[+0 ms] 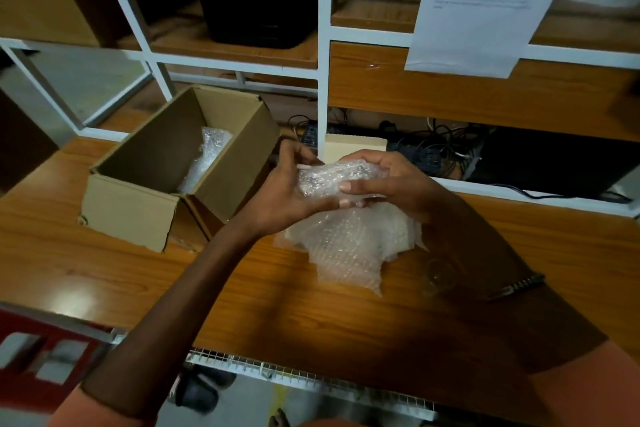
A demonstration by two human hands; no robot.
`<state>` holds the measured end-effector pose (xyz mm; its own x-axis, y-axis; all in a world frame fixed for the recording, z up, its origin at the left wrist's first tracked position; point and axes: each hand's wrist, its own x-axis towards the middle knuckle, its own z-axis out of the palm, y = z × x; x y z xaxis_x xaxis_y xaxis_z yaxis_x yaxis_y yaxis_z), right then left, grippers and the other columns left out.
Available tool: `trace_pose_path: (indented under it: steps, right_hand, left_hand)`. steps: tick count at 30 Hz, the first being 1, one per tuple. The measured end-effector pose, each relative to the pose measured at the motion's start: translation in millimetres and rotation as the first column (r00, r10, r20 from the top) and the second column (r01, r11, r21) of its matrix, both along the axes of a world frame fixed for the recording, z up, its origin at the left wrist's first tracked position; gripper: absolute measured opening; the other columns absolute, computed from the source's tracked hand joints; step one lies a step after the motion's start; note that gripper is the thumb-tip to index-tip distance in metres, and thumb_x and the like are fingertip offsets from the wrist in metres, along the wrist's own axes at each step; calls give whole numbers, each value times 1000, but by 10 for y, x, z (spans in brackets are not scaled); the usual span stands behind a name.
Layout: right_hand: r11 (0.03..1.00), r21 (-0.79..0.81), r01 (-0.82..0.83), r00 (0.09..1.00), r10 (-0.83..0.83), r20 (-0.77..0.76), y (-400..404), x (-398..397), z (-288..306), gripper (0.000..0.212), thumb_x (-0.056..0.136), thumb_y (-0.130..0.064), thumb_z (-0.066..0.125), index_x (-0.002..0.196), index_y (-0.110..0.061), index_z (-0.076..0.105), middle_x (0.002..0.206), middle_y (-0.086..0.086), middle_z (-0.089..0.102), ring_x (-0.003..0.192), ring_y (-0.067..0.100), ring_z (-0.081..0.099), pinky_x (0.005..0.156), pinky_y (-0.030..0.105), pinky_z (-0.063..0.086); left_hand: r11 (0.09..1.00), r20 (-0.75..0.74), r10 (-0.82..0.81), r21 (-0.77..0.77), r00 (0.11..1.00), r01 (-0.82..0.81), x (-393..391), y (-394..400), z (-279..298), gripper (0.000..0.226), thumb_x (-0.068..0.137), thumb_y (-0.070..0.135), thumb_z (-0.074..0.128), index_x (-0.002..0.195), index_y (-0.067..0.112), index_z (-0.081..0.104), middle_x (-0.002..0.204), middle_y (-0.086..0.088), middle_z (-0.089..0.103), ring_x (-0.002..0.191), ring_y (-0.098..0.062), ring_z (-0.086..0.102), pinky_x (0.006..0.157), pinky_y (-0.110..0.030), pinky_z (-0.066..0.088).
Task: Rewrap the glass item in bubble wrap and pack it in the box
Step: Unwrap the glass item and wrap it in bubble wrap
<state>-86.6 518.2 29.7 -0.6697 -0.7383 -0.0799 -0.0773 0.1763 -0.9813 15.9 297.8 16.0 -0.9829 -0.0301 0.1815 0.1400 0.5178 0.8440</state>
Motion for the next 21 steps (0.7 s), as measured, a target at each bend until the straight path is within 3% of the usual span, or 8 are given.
trace_pose_path:
  steps: [3, 6, 10, 14, 17, 19, 21]
  right_hand:
    - [994, -107, 37, 996, -28, 88, 61, -14, -22, 46, 86, -4, 83, 129, -16, 71, 114, 18, 74, 96, 31, 71, 78, 34, 61]
    - [987, -156, 38, 998, -29, 63, 77, 1, -19, 50, 85, 2, 82, 130, -18, 71, 113, 9, 75, 96, 30, 70, 82, 39, 60]
    - [976, -209, 59, 996, -42, 83, 114, 39, 1, 53, 82, 16, 75, 124, -16, 72, 114, -6, 76, 106, 26, 72, 90, 46, 61]
    - [976, -210, 62, 997, -50, 62, 131, 67, -17, 51, 80, 22, 71, 115, -15, 75, 113, -7, 77, 110, 24, 74, 90, 44, 63]
    - [990, -141, 29, 1000, -30, -8, 211, 65, 20, 44, 89, 7, 74, 125, -17, 74, 128, -6, 73, 122, 30, 69, 100, 50, 59]
    - [998, -70, 3, 999, -6, -45, 263, 64, 81, 38, 97, -19, 74, 134, -25, 71, 139, -9, 68, 129, 29, 65, 107, 55, 54]
    - [997, 66, 27, 994, -20, -107, 265, 61, 133, 53, 93, -55, 72, 143, -48, 60, 151, -12, 57, 138, 25, 57, 114, 58, 47]
  left_hand:
    - [955, 195, -3, 293, 981, -55, 57, 13, 114, 55, 93, 59, 67, 127, 17, 57, 123, -1, 69, 113, -18, 72, 84, -26, 61]
    - [841, 349, -204, 541, 915, -18, 70, 41, 167, 51, 106, 53, 51, 137, 14, 64, 127, -10, 76, 115, -28, 75, 93, -37, 62]
    - [700, 328, -282, 713, 902, -40, 58, 115, 182, 39, 104, 31, 60, 138, 11, 63, 127, -15, 76, 109, -28, 76, 87, -34, 63]
    - [618, 312, -308, 784, 899, -61, 20, 193, 152, 44, 102, 32, 64, 140, 10, 62, 130, -16, 74, 114, -29, 75, 97, -40, 63]
    - [589, 286, -289, 805, 913, -66, 28, 224, 65, 39, 105, 28, 62, 139, 7, 64, 130, -17, 74, 116, -32, 73, 101, -42, 61]
    - [593, 242, -271, 805, 932, -37, 44, 232, 33, 35, 104, 20, 64, 136, 7, 65, 127, -16, 75, 112, -30, 74, 96, -40, 63]
    - [617, 189, -262, 787, 946, 13, 56, 247, 44, 39, 101, 14, 66, 139, 8, 63, 128, -14, 75, 111, -28, 75, 91, -38, 63]
